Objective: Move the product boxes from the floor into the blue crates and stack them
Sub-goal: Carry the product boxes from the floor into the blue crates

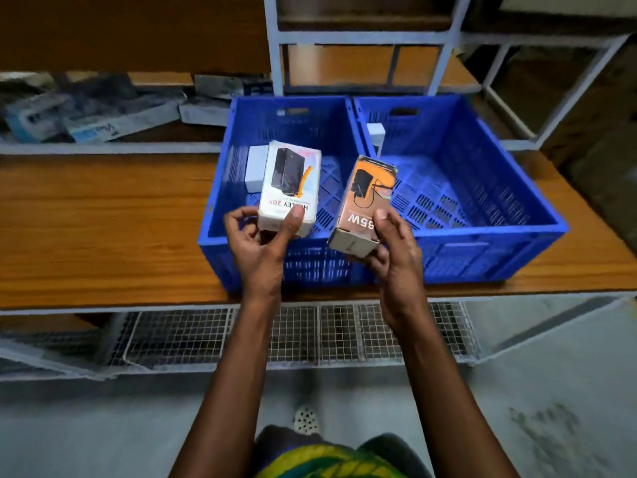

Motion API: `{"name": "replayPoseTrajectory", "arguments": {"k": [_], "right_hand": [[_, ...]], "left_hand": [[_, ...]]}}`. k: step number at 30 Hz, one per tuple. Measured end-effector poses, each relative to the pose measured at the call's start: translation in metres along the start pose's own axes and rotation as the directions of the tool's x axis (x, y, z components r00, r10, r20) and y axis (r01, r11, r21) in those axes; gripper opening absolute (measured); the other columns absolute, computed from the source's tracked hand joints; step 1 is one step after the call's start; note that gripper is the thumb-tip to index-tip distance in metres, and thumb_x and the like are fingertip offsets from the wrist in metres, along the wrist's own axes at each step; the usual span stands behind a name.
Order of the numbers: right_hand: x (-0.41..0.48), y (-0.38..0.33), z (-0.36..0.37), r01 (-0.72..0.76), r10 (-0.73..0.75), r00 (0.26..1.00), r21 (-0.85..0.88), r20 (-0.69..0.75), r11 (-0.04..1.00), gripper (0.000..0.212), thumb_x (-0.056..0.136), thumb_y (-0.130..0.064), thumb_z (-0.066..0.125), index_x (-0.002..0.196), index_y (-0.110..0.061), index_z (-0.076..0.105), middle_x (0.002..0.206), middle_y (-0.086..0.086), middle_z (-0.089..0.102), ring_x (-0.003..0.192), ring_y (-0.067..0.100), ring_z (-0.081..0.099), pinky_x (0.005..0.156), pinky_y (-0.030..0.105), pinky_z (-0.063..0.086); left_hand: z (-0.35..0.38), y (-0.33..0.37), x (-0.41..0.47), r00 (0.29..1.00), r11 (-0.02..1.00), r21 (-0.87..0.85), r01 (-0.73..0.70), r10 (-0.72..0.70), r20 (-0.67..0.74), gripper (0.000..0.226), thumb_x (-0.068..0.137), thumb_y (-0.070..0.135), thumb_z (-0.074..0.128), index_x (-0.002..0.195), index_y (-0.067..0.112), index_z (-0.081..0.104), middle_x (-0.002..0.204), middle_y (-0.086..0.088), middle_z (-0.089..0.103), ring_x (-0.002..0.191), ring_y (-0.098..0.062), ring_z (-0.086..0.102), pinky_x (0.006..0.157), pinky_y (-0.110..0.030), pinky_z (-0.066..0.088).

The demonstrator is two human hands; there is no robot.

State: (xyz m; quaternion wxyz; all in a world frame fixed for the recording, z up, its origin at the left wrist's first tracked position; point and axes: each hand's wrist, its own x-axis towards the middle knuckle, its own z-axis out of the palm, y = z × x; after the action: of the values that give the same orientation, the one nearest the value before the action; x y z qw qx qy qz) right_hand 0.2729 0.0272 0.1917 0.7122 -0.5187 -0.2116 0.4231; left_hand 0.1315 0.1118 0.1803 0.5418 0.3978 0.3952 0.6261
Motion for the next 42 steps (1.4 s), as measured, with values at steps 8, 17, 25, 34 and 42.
{"name": "replayPoseTrajectory", "arguments": {"k": [8, 17, 25, 34, 42], "right_hand": [[0.066, -0.013, 0.003, 0.006, -0.008, 0.998, -0.028, -0.068, 1.0, 0.057, 0.086, -0.045, 0.068, 0.134, -0.017, 0.058, 0.106, 0.001, 0.078, 0.089, 0.023, 0.074, 0.082, 0.05, 0.062], [0.132, -0.044, -0.041, 0.036, -0.04, 0.984, -0.028, -0.173, 0.999, 0.023, 0.099, -0.027, 0.065, 0.112, -0.016, 0.05, 0.107, 0.013, 0.072, 0.086, 0.026, 0.072, 0.067, 0.035, 0.064], [0.185, -0.058, -0.09, 0.042, -0.053, 0.963, -0.048, -0.264, 0.998, 0.03, 0.095, -0.033, 0.071, 0.115, -0.017, 0.055, 0.131, 0.021, 0.064, 0.089, 0.026, 0.075, 0.075, 0.038, 0.064], [0.222, -0.059, -0.108, -0.005, -0.029, 0.978, -0.161, -0.209, 0.987, 0.041, 0.099, -0.035, 0.064, 0.136, -0.018, 0.057, 0.123, 0.001, 0.071, 0.103, 0.02, 0.072, 0.071, 0.031, 0.056], [0.211, -0.068, -0.127, -0.03, -0.023, 0.977, -0.241, -0.213, 0.97, 0.045, 0.103, -0.018, 0.058, 0.148, -0.016, 0.051, 0.149, 0.005, 0.055, 0.119, 0.014, 0.056, 0.076, 0.025, 0.052]], "left_hand": [[0.047, -0.023, 0.045, 0.997, 0.99, 0.139, -0.018, 0.007, 0.083, 0.056, 0.073, 0.017, 0.091, 0.106, 0.019, 0.045, 0.104, -0.017, 0.073, 0.096, -0.024, 0.075, 0.086, -0.05, 0.061], [0.128, -0.046, 0.061, 0.987, 0.97, 0.242, -0.015, -0.024, 0.158, 0.057, 0.073, 0.021, 0.091, 0.106, 0.019, 0.045, 0.104, -0.013, 0.073, 0.093, -0.017, 0.075, 0.084, -0.043, 0.061], [0.21, -0.076, 0.077, 0.98, 0.904, 0.427, -0.027, -0.061, 0.191, 0.064, 0.058, 0.059, 0.085, 0.1, 0.027, 0.048, 0.092, 0.001, 0.074, 0.082, -0.02, 0.074, 0.074, -0.05, 0.061], [0.246, -0.085, 0.087, 0.945, 0.66, 0.742, -0.117, -0.156, 0.288, 0.064, 0.086, 0.06, 0.066, 0.14, 0.026, 0.057, 0.141, -0.012, 0.049, 0.136, -0.031, 0.041, 0.114, -0.04, 0.038], [0.214, -0.077, 0.074, 0.904, 0.544, 0.828, -0.135, -0.274, 0.327, 0.08, 0.093, 0.048, 0.065, 0.159, 0.021, 0.029, 0.167, -0.012, 0.014, 0.154, -0.028, -0.001, 0.124, -0.045, 0.013]]}}
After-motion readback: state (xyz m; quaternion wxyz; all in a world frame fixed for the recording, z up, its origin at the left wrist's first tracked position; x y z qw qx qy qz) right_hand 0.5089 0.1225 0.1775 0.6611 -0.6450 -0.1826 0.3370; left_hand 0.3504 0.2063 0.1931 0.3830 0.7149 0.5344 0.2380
